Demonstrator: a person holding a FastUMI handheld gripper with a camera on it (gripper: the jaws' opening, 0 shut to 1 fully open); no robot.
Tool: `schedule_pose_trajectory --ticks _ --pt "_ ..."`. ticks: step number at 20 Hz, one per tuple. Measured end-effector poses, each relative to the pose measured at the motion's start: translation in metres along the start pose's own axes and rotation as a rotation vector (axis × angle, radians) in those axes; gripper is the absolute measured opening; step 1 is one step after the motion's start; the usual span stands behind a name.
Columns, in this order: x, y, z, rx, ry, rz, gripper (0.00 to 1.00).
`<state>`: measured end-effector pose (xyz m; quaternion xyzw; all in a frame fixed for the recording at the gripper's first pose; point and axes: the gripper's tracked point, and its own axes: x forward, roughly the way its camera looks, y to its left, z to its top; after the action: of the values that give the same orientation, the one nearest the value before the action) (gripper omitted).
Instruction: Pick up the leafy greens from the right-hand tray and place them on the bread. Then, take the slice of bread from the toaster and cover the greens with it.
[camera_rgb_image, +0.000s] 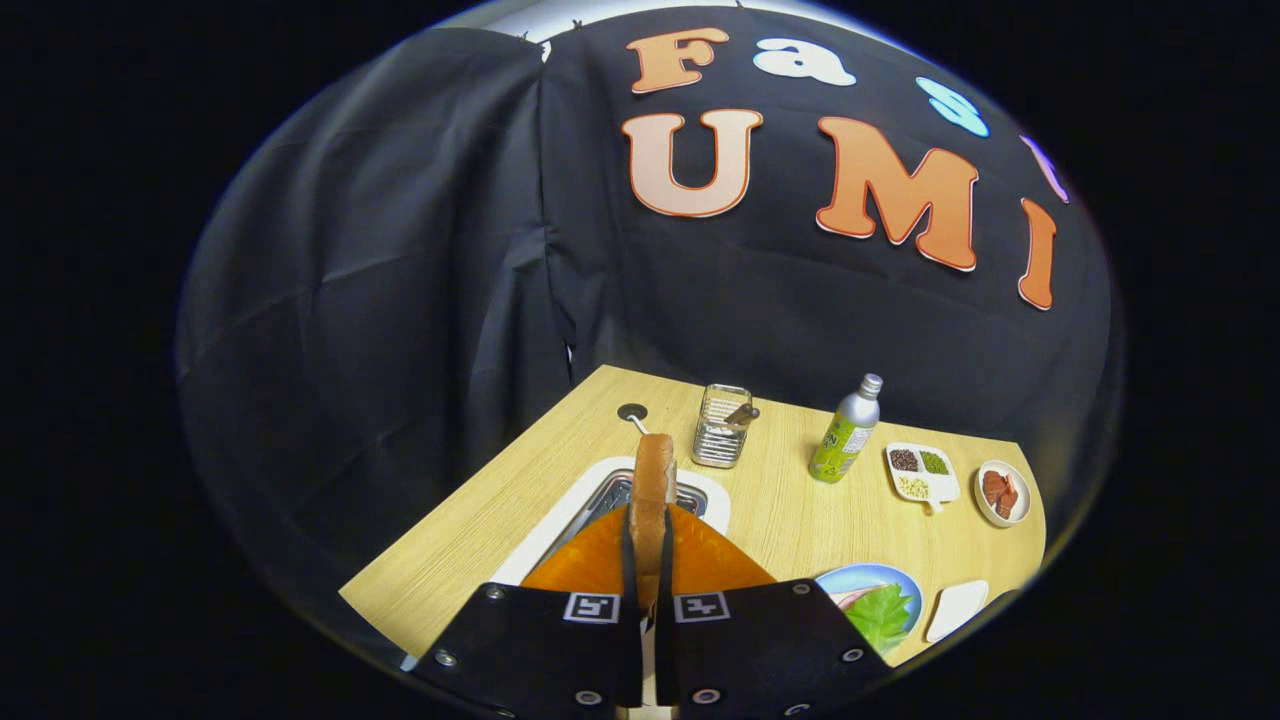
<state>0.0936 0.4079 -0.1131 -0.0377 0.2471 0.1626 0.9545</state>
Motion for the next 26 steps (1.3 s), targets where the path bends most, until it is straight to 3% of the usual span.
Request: schedule_pose_trajectory --ticks 12,26 --pt "-0.025 -0.028 0.036 0.04 -0.063 -0.006 0.05" --pt "-0.046 -0.095 -0.007 0.065 -0.016 -0.086 0.06"
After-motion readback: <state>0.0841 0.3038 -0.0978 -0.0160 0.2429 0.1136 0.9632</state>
